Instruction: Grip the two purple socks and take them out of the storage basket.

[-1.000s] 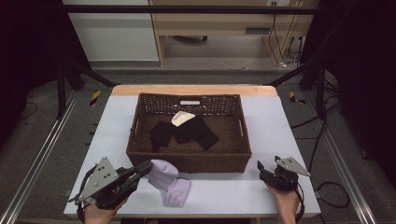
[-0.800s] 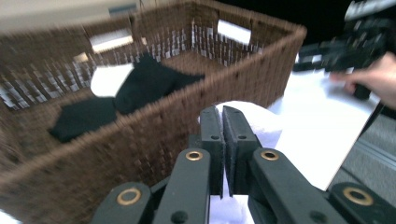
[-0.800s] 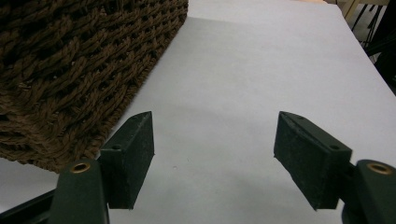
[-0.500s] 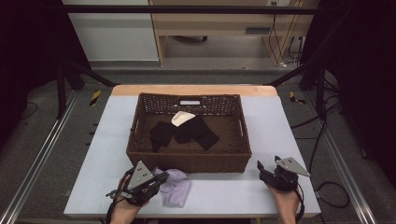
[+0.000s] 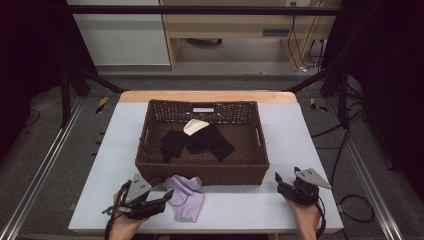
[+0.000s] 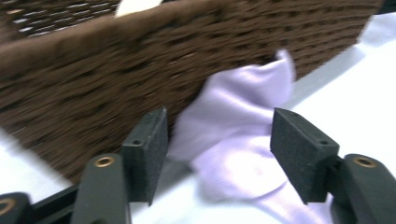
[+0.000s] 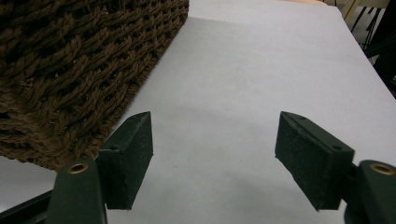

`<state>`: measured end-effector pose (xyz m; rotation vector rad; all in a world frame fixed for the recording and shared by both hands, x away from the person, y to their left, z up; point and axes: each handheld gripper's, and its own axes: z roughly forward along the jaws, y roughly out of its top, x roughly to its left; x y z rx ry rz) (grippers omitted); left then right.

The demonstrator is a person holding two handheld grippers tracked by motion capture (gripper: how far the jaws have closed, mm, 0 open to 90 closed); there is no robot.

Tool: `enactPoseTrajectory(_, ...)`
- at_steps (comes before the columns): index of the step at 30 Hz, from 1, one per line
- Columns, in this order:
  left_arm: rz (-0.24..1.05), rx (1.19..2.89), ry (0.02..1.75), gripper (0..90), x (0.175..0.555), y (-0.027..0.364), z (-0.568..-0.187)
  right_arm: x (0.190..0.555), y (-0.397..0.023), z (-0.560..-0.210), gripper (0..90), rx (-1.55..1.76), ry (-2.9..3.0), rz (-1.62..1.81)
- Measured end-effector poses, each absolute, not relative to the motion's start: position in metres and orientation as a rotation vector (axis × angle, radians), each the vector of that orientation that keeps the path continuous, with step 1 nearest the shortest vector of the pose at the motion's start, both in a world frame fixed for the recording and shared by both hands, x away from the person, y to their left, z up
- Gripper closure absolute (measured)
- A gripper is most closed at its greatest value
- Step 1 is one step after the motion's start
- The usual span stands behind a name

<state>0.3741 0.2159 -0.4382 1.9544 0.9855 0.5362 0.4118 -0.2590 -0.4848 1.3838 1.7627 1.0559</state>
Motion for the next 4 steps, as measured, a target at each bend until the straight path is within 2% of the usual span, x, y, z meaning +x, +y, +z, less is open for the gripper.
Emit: enactPoseTrajectory(4,0.551,1.954,1.034,32.2,0.373,0.231,-0.443,0.412,-0.259,-0.485,27.0,1.386,1.758,1.056)
